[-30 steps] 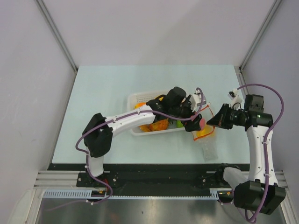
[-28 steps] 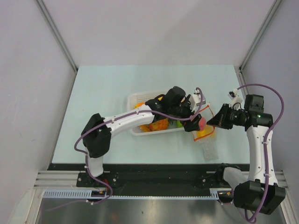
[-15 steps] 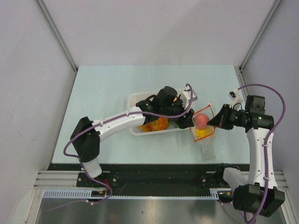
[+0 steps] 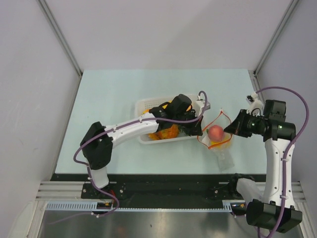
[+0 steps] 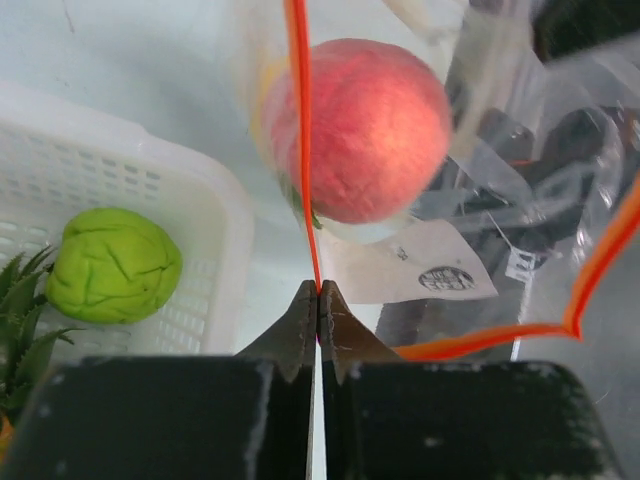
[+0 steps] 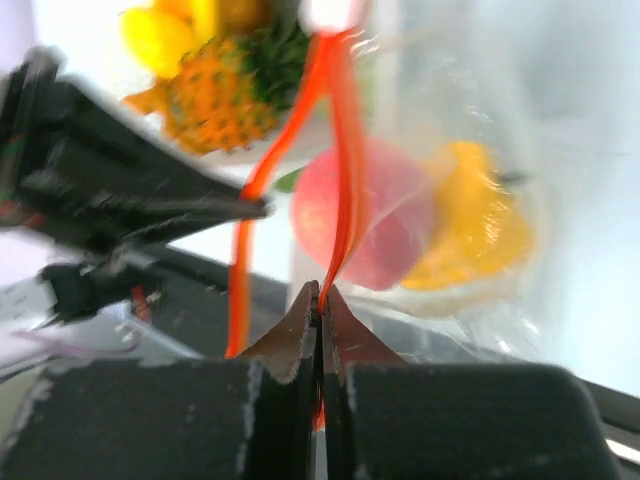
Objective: Place the food in the zip-top bag and seal the zipper
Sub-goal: Adjust the zipper food storage bag at the center of the board, then pick up the fake fruit from the bin.
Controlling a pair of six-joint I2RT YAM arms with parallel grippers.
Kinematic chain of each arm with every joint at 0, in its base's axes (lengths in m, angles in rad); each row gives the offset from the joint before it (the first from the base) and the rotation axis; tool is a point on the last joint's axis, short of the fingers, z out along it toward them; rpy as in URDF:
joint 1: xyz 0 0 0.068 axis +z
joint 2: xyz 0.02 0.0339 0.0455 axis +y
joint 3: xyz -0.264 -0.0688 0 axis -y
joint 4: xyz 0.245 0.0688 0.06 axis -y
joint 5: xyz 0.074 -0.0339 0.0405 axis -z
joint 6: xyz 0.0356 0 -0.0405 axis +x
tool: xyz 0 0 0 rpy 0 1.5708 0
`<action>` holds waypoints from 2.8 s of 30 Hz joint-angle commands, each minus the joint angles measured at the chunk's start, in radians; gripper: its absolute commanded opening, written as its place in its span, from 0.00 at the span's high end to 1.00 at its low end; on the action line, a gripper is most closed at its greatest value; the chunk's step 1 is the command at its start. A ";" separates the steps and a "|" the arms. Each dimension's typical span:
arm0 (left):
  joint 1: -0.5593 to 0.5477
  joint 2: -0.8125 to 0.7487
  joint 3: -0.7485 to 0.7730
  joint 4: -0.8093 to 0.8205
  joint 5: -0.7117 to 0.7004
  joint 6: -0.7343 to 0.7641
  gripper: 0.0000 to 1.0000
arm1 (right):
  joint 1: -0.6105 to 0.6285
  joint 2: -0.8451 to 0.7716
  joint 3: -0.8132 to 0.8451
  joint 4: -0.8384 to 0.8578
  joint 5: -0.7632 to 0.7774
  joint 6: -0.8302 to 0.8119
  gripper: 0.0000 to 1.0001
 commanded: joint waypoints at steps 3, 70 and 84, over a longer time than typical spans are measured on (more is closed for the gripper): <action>-0.054 -0.194 0.098 -0.034 -0.016 0.076 1.00 | -0.005 -0.002 0.287 -0.068 0.263 -0.083 1.00; 0.196 0.029 0.197 -0.008 0.024 0.146 0.32 | -0.016 0.113 0.032 0.152 0.235 -0.130 1.00; 0.278 0.200 0.299 -0.029 -0.168 0.450 0.10 | -0.023 0.205 0.082 0.179 0.151 -0.103 1.00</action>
